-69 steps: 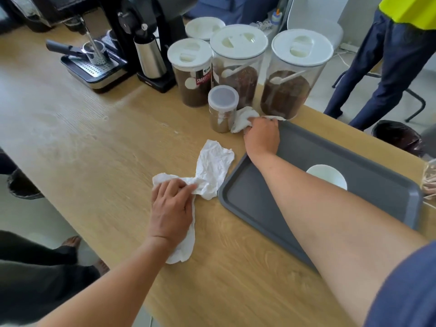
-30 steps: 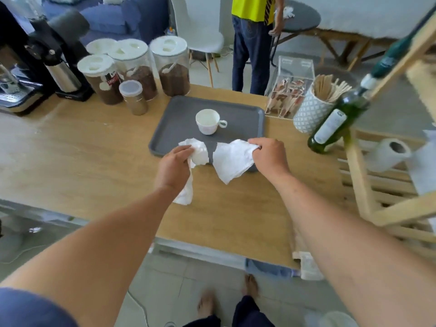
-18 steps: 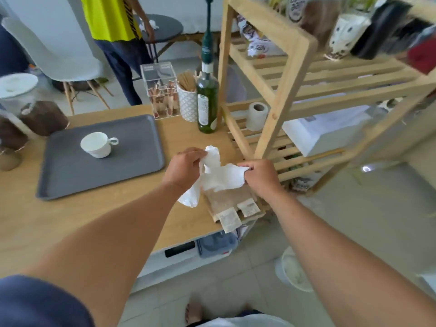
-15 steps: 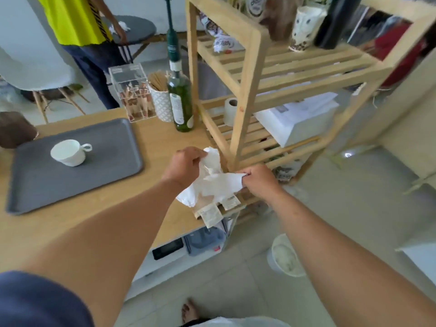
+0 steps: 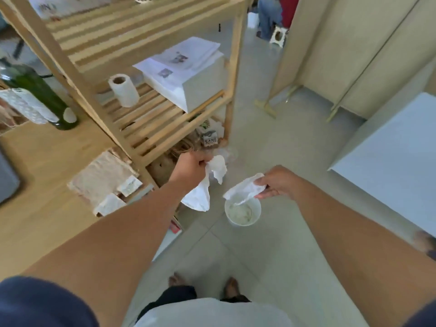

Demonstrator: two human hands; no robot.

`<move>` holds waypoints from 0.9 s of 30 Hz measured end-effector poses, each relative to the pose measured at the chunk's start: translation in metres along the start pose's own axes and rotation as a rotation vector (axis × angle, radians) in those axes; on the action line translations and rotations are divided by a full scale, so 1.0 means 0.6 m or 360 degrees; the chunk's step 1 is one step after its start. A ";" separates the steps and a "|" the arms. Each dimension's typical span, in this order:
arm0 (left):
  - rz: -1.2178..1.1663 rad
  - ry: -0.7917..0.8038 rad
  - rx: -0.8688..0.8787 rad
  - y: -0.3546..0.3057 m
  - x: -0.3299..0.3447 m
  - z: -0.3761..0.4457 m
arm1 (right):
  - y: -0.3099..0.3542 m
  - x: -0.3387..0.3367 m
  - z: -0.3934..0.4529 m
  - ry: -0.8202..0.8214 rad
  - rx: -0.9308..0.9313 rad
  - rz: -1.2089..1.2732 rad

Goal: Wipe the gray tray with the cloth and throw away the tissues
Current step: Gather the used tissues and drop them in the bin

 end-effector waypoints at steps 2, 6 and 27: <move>-0.0040 0.0052 -0.0043 -0.022 0.051 0.013 | -0.027 -0.037 0.022 -0.0075 0.0000 0.0140; -0.0082 0.0168 -0.0219 -0.029 0.157 0.039 | -0.070 -0.076 0.084 -0.0198 0.0041 0.0323; -0.0133 0.0508 -0.0923 0.384 0.839 0.066 | -0.487 0.094 0.680 -0.0573 0.0543 0.0506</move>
Point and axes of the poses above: each hand's wrist, its own z-axis towards the middle knuckle, its own x-axis out of the palm, y = z × x, the point moved 4 cm from there along z, towards the middle knuckle, and after that the axes turned 11 degrees about -y, right-handed, at the moved point
